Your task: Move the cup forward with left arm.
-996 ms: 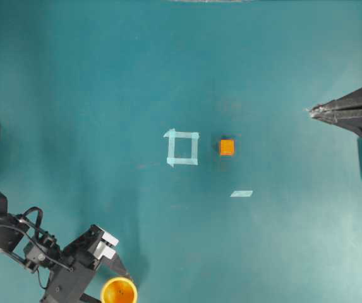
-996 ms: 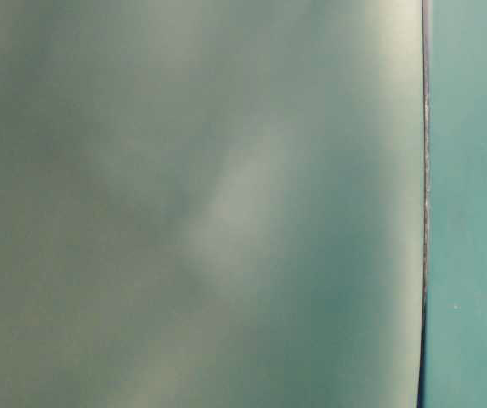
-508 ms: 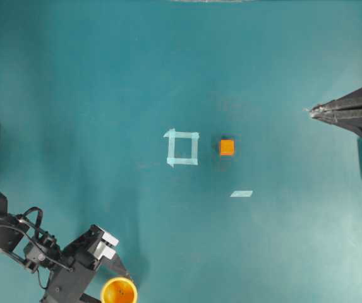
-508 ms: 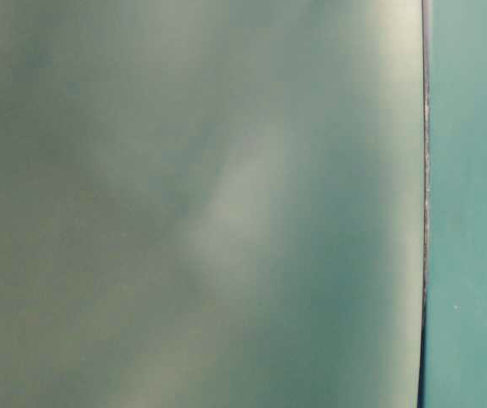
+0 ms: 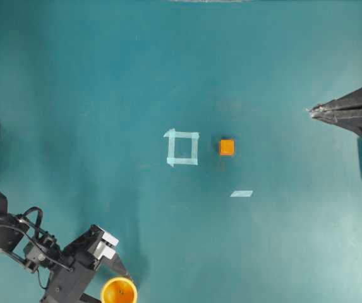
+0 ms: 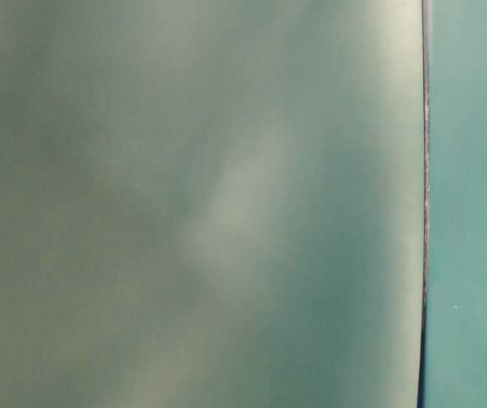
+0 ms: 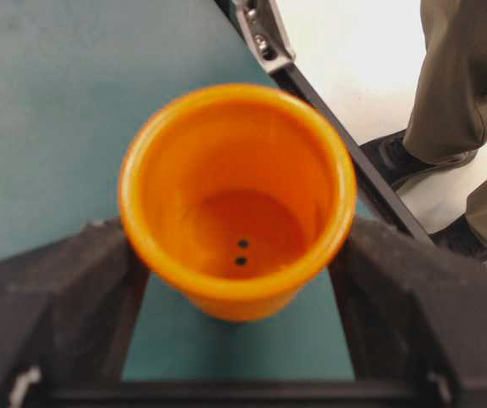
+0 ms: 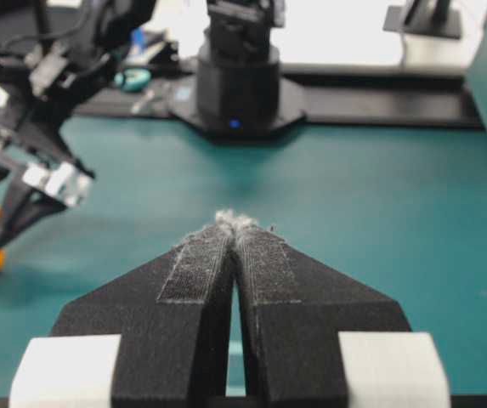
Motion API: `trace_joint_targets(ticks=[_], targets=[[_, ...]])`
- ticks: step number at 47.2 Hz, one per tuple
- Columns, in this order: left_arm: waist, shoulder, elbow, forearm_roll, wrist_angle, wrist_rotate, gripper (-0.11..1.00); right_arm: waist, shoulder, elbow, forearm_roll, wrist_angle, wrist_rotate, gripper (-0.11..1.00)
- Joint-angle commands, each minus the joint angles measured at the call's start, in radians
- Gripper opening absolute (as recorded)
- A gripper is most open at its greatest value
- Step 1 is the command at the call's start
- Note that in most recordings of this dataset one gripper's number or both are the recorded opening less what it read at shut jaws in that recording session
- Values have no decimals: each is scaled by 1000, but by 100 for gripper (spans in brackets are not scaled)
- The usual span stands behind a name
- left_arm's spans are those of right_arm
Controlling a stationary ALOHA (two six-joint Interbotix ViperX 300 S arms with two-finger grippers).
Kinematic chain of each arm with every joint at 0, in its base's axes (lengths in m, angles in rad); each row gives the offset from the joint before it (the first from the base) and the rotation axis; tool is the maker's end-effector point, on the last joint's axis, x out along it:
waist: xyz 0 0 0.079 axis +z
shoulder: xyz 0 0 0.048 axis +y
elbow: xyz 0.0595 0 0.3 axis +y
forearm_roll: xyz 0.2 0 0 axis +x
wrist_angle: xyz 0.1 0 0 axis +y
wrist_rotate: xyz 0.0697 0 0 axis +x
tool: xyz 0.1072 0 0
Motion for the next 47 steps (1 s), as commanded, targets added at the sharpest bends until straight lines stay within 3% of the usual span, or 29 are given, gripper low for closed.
trace_joint_targets(ticks=[1, 47], targets=[[-5, -14, -17, -2, -5, 2, 65, -2, 2, -35, -2, -5, 2, 0], [-5, -14, -18, 0, -5, 14, 65, -2, -3, -35, -2, -5, 5, 0]])
